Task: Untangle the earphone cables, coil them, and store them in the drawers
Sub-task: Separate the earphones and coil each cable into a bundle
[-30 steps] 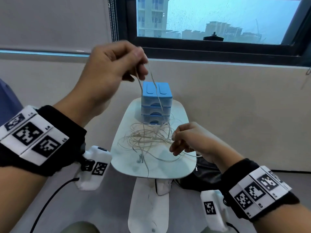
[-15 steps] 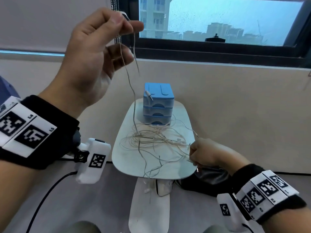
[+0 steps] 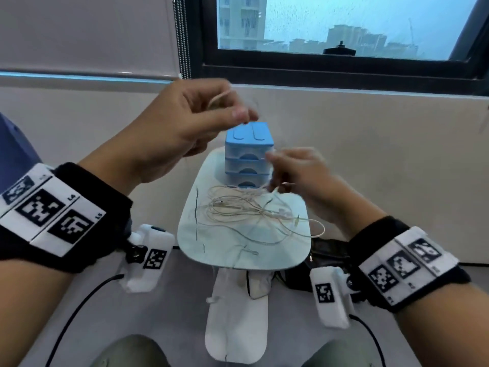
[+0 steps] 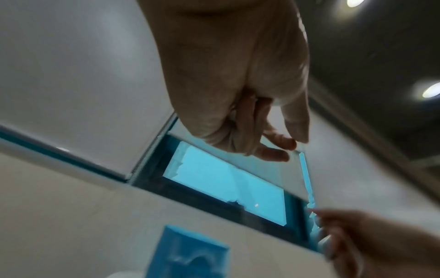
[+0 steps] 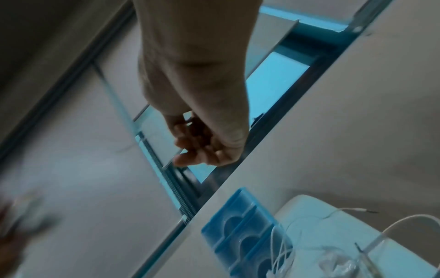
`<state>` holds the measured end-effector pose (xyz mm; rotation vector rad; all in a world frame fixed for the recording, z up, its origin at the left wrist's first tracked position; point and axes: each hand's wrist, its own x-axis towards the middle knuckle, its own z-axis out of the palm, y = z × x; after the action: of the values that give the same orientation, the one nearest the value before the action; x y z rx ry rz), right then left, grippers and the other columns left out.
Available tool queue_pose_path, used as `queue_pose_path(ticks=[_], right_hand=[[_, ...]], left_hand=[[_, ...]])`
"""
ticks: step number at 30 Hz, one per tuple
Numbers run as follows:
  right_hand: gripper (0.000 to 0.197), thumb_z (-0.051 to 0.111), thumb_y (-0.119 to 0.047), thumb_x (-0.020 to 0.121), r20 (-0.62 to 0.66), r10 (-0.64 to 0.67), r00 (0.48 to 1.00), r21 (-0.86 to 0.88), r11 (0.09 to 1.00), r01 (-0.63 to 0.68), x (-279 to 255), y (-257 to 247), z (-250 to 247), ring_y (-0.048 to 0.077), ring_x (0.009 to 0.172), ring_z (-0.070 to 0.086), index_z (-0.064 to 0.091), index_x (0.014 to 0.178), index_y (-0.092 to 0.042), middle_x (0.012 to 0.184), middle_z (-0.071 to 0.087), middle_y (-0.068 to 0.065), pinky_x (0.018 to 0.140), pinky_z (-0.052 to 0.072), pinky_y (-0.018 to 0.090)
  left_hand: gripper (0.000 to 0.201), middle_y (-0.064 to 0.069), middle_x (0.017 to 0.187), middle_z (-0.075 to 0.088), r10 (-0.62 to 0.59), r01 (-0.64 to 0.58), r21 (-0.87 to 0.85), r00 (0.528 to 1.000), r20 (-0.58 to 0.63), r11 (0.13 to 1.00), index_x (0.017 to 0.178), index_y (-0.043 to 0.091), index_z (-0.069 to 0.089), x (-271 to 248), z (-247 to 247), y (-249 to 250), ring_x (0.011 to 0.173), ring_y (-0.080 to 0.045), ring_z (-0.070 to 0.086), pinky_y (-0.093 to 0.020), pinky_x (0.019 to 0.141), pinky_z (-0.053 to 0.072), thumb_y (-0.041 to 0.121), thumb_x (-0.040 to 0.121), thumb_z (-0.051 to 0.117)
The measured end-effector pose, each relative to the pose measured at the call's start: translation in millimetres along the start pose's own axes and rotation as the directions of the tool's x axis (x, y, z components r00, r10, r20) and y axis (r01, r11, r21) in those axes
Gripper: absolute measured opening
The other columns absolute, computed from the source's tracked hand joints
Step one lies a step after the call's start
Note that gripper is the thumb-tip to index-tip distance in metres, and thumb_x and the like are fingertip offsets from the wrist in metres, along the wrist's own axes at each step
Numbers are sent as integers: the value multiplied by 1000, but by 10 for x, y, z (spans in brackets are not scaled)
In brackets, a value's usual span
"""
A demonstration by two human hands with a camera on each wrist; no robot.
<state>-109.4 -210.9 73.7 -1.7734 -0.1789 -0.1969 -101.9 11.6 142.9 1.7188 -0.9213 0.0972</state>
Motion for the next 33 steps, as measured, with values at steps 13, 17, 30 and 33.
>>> queue_pose_path(ticks=[13,17,30,33], right_hand=[[45,66,-31,95,-637,178,750,285,958,15,13,-54,-1132,13,40,22,36,61,-25,49,28,-4,44,15,26],[38,71,-43,84,-715,-83,695,-224,968,-116,-55,-28,-1249,19,57,44,59,67,-11,65,46,3,59,37,28],[31,62,-41,89,-601,-215,770,-691,624,-365,-83,-15,-1224,30,83,59,62,79,-11,80,65,1,69,39,33],[25,61,-39,89,-592,-152,791,-710,563,-423,-71,23,-1406,31,87,60,67,79,-17,87,68,1,73,40,34]], left_hand=[[27,4,60,42,-585,549,296,810,41,781,79,7,73,-716,-327,-1389,51,-7,30,-20,46,23,32,90,75],[63,-2,64,49,-626,553,471,780,-1,687,77,21,80,-813,-519,-1495,63,-11,42,-25,62,35,82,66,69],[64,-2,55,35,-727,746,388,647,-229,542,79,7,79,-589,-821,-1555,43,-15,21,-19,45,17,56,104,45],[60,-1,55,36,-786,835,312,539,-304,452,87,2,78,-630,-1045,-1670,44,-14,21,-17,46,16,51,104,49]])
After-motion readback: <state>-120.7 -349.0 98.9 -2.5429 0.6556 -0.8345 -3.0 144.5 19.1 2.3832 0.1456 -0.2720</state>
